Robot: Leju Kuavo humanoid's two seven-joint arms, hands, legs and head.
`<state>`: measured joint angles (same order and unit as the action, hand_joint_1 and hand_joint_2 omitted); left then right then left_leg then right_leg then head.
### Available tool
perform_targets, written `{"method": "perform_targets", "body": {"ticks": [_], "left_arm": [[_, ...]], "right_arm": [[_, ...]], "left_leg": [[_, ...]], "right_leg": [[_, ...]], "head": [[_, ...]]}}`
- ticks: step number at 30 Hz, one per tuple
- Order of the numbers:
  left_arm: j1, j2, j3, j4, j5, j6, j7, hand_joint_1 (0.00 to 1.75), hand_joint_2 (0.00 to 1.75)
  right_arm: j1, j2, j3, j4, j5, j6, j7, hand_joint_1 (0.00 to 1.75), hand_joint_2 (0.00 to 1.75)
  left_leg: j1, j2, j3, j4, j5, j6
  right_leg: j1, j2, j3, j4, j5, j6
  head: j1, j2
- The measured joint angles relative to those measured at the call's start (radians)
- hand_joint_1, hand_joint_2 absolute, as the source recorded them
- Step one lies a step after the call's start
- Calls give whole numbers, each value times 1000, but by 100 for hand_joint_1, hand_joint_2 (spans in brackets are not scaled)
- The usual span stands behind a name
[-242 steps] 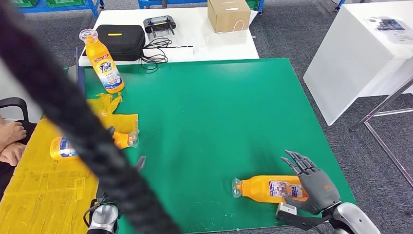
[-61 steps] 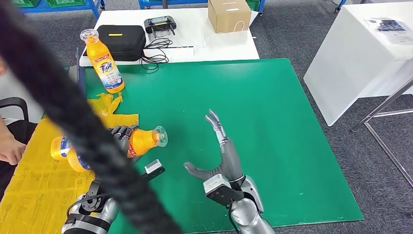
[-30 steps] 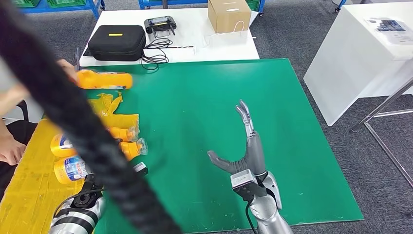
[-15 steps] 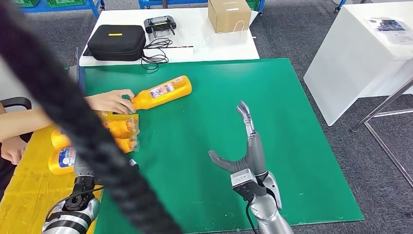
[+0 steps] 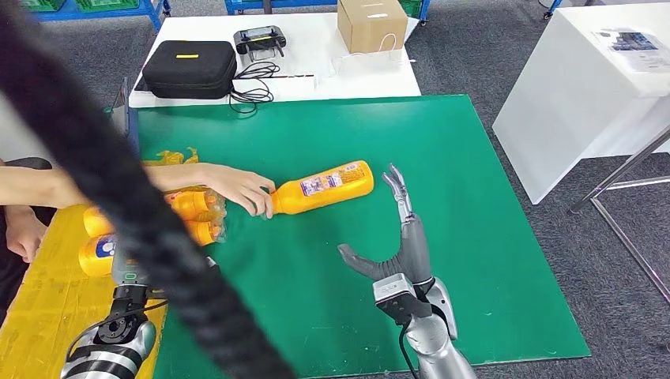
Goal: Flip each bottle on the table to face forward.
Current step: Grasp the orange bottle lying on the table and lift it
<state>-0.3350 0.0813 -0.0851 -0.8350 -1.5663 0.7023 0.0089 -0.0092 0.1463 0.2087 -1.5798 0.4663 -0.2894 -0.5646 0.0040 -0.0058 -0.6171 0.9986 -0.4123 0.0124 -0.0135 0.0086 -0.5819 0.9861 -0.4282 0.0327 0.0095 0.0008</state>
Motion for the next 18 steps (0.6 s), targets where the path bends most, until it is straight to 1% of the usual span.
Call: {"method": "perform_targets", "body": {"ticks": [5, 7, 8, 9, 11, 12, 13, 15, 18], "left_arm": [[1, 0, 2, -4, 0, 0, -2, 0, 175], [5, 0, 10, -14, 6, 0, -19, 0, 175], [12, -6, 29, -32, 50, 0, -76, 0, 175], [20, -16, 52, -52, 125, -1, -159, 0, 175], [41, -47, 99, -101, 345, -22, -355, 0, 175], [53, -61, 107, -128, 447, -48, -416, 0, 175], [69, -74, 111, -165, 538, -86, -457, 0, 175], [111, -102, 109, -271, 702, -188, -510, 0, 175], [185, -142, 96, -464, 874, -323, -545, 0, 175]], "right_arm": [[0, 0, 0, 0, 0, 0, 0, 0, 175], [0, -1, 0, 0, 3, -2, 0, 0, 175], [0, -2, 0, 1, 12, -8, 2, 0, 175], [2, -4, 0, 0, 28, -18, 6, 0, 175], [7, -9, -1, -3, 77, -45, 22, 0, 175], [11, -11, -2, -6, 104, -57, 31, 0, 175], [15, -13, -3, -11, 131, -66, 40, 0, 175], [24, -18, -9, -22, 191, -85, 62, 0, 175], [38, -25, -23, -42, 274, -103, 97, 0, 175]], "left_leg": [[0, 0, 0, 0, 0, 0], [0, 0, 0, 0, 0, 0], [0, 0, 0, 0, 0, 0], [0, 0, 0, 0, 0, 0], [0, 0, 0, 0, 0, 0], [0, 0, 0, 0, 0, 0], [0, 0, 0, 0, 0, 0], [0, 0, 0, 0, 0, 0], [-1, 0, 0, 0, -1, 0]], "right_leg": [[0, 0, 0, 0, 0, 0], [0, 0, 0, 0, 0, 0], [0, 0, 0, 0, 0, 0], [0, 0, 0, 0, 0, 0], [0, 0, -1, 0, 0, 0], [0, 0, -1, 0, 0, 0], [0, 0, -1, 0, 0, 0], [-1, 0, -1, 0, 0, 0], [-1, 0, -1, -1, 0, 0]], "head": [[0, 0], [0, 0], [0, 0], [0, 0], [0, 0], [0, 0], [0, 0], [0, 0], [0, 0]]}}
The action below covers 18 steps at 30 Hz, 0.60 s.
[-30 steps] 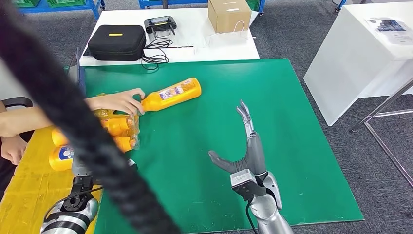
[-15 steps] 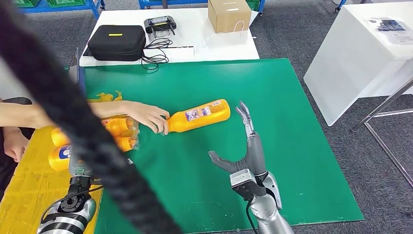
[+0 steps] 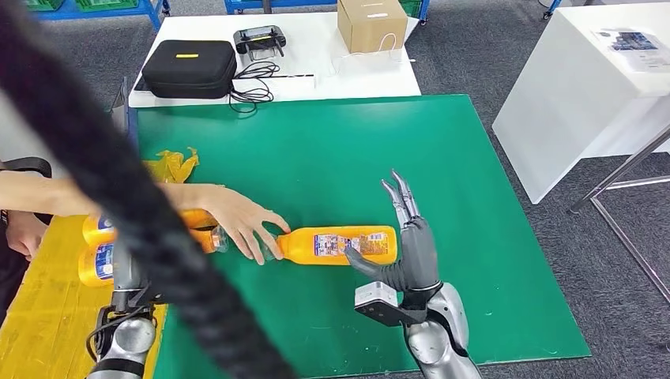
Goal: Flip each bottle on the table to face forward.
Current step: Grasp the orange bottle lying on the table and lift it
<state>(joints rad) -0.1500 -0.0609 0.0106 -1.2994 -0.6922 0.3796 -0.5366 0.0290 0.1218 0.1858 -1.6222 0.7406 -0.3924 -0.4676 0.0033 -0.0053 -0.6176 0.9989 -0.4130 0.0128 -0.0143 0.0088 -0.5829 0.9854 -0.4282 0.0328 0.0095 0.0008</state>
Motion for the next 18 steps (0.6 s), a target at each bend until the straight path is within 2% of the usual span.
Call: {"method": "perform_targets", "body": {"ticks": [4, 8, 12, 18], "left_arm": [[84, -37, -27, -234, 127, -105, -17, 0, 175], [137, -57, -50, -378, 216, -182, -35, 0, 175], [163, -71, -63, -457, 256, -225, -39, 0, 175], [172, -79, -75, -499, 265, -245, -39, 0, 175]], "right_arm": [[8, -11, -15, -15, 114, -2, 58, 0, 175], [-8, -28, -17, -5, 285, 11, 150, 0, 175], [-61, -54, -2, 63, 473, 63, 260, 0, 175], [-141, -86, 42, 186, 535, 133, 314, 0, 175]], "left_leg": [[0, 0, 0, 0, -1, 0], [0, 0, 0, 0, 0, 0], [1, 0, 0, 0, 0, 0], [1, -2, 0, 0, 1, -1]], "right_leg": [[0, 0, -1, 0, 0, 0], [1, 0, 0, 0, 0, 0], [1, 0, 0, 0, 0, 0], [1, 0, 1, 0, 0, 0]], "head": [[0, 0], [0, 0], [0, 0], [0, 0]]}}
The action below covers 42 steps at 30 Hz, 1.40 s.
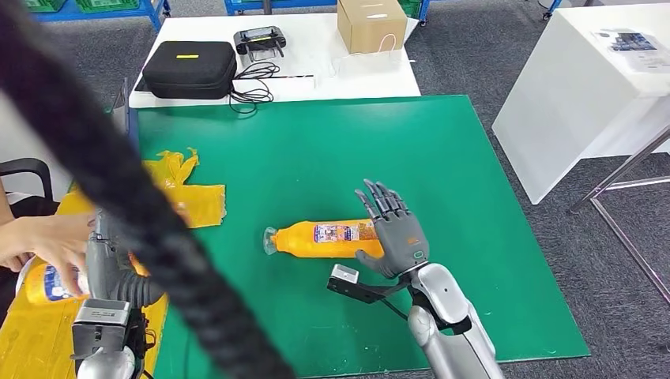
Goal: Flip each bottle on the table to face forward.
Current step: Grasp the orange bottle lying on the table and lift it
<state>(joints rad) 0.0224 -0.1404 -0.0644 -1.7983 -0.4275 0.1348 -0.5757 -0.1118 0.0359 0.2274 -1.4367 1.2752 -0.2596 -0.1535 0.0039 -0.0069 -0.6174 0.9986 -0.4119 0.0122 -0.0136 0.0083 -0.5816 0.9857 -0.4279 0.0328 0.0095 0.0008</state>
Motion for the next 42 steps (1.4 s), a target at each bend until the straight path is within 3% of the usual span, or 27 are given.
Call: {"method": "perform_targets", "body": {"ticks": [6, 19, 32, 33, 34, 37, 38, 40, 42], "left_arm": [[-19, -7, -14, 7, 10, -20, -1, 0, 175], [-98, -12, -37, 73, 45, -33, -1, 0, 175], [-134, -14, -58, 133, 63, -32, -1, 0, 175], [-134, -14, -59, 135, 63, -32, -1, 0, 175], [-134, -14, -59, 137, 63, -32, -1, 0, 175], [-135, -14, -60, 141, 63, -32, -1, 0, 175], [-135, -14, -60, 142, 64, -32, -1, 0, 175], [-135, -15, -60, 142, 64, -30, -1, 0, 175], [-134, -15, -60, 142, 65, -30, 0, 0, 175]], "right_arm": [[-127, -21, 63, 217, 36, 34, 55, 0, 175], [-343, -11, 139, 641, 32, 71, 84, 0, 175], [-464, 15, 186, 861, 42, 95, 116, 5, 175], [-466, 16, 186, 866, 42, 95, 116, 12, 175], [-469, 17, 186, 870, 42, 95, 116, 36, 175], [-471, 18, 187, 879, 42, 94, 117, 142, 175], [-471, 19, 188, 880, 42, 91, 118, 161, 175], [-467, 20, 189, 882, 34, 69, 122, 175, 175], [-456, 23, 188, 878, 14, 22, 119, 175, 175]], "left_leg": [[0, 0, 0, 0, 0, 0], [0, 1, 1, 0, 1, 0], [0, 3, 18, 0, -2, -1], [0, 3, 19, 0, -2, -1], [0, 3, 19, 0, -2, 0], [0, 3, 20, 0, -1, 0], [0, 3, 20, 0, -1, 0], [0, 3, 20, 0, -1, 0], [0, 3, 19, 0, 0, 0]], "right_leg": [[0, 0, 0, 0, 0, 0], [0, 0, 0, 0, 0, 0], [0, 3, 8, -1, 0, -1], [0, 3, 8, -1, 0, -1], [0, 3, 10, -1, 0, -1], [0, 3, 15, -1, 2, -2], [0, 3, 15, -1, 2, -2], [0, 3, 15, -1, 2, -3], [0, 2, 15, -1, 2, -3]], "head": [[0, 0], [0, 0], [0, 0], [0, 0], [0, 0], [0, 0], [0, 0], [0, 0], [0, 0]]}}
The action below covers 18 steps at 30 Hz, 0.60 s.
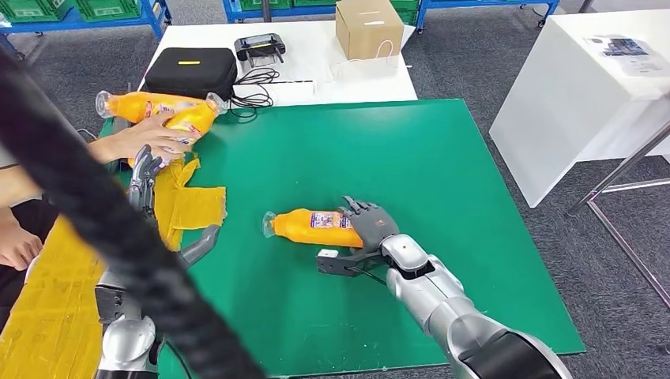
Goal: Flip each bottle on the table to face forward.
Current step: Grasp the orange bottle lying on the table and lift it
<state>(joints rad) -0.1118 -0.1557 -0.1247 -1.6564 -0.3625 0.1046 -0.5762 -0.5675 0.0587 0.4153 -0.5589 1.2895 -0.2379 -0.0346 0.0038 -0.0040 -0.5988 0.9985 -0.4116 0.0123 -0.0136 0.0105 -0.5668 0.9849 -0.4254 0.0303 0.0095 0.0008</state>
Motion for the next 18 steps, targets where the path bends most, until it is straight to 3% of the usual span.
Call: {"method": "perform_targets", "body": {"ticks": [3, 6, 11, 18], "left_arm": [[4, -2, -1, 0, -2, -12, 8, 0, 175], [15, -6, -8, 0, -18, -25, 23, 0, 175], [34, -15, -26, 0, -38, -28, 37, 0, 175], [41, -18, -40, 0, -47, -28, 43, 0, 175]], "right_arm": [[48, 9, -13, -59, -45, -96, -23, 172, 175], [136, 26, -40, -217, -79, -148, -38, 160, 175], [229, 45, -66, -428, -84, -116, -42, 164, 175], [271, 51, -85, -509, -100, -116, -63, 175, 175]], "left_leg": [[0, -1, -3, 0, 1, 0], [0, -1, -8, 0, 1, 0], [0, -2, -13, 0, 1, -1], [0, -2, -17, 0, 1, -1]], "right_leg": [[0, -1, -1, 0, 0, 0], [0, 0, -6, 1, 1, 0], [0, -1, -11, 1, 0, 0], [0, -1, -14, 1, 0, 0]], "head": [[0, 0], [0, 0], [0, 0], [0, 0]]}}
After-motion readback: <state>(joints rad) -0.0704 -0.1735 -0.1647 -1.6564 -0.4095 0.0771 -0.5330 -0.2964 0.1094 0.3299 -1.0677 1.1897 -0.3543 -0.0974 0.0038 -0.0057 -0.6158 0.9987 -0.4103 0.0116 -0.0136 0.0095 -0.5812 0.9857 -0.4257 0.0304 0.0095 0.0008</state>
